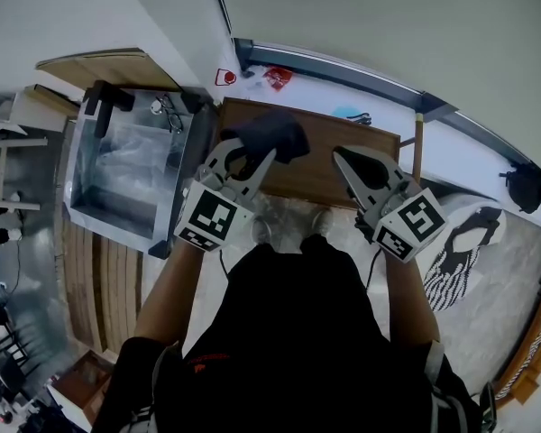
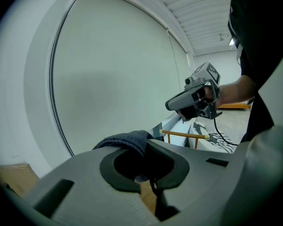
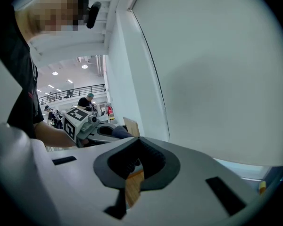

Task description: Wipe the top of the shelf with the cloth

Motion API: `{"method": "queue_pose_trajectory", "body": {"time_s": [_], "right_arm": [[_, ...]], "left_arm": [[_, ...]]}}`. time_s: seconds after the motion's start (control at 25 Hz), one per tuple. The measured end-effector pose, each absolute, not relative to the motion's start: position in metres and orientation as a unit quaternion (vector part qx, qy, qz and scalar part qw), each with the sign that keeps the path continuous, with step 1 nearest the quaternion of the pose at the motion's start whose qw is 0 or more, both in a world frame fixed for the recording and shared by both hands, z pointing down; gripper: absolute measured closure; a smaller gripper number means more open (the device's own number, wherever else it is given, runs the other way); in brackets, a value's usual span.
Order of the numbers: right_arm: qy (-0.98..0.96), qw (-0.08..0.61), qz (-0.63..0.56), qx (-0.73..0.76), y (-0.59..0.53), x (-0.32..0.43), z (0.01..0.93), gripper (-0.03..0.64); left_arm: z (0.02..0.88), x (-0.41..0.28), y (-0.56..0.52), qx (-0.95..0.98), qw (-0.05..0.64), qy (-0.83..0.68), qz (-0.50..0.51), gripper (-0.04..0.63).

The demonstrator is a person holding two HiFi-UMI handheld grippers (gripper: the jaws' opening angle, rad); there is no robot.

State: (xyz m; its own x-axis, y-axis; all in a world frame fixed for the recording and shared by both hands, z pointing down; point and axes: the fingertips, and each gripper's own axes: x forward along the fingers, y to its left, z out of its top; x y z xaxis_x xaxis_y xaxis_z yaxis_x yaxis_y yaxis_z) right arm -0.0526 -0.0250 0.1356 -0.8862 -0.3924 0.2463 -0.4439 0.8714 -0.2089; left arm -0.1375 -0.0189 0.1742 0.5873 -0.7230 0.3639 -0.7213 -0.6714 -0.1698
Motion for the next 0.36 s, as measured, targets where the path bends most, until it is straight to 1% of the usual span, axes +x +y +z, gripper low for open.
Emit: {"method": "queue_pose_trajectory", "body": {"time_s": [0.36], "right_arm": [[-0.963, 0.101, 0.135, 0.21, -0.0277, -0.0561, 0.141, 0.614]], "left_arm": [[0.1778, -0.1362, -0.0241, -0.891, -0.002, 0.406, -0.204, 0.56]]}}
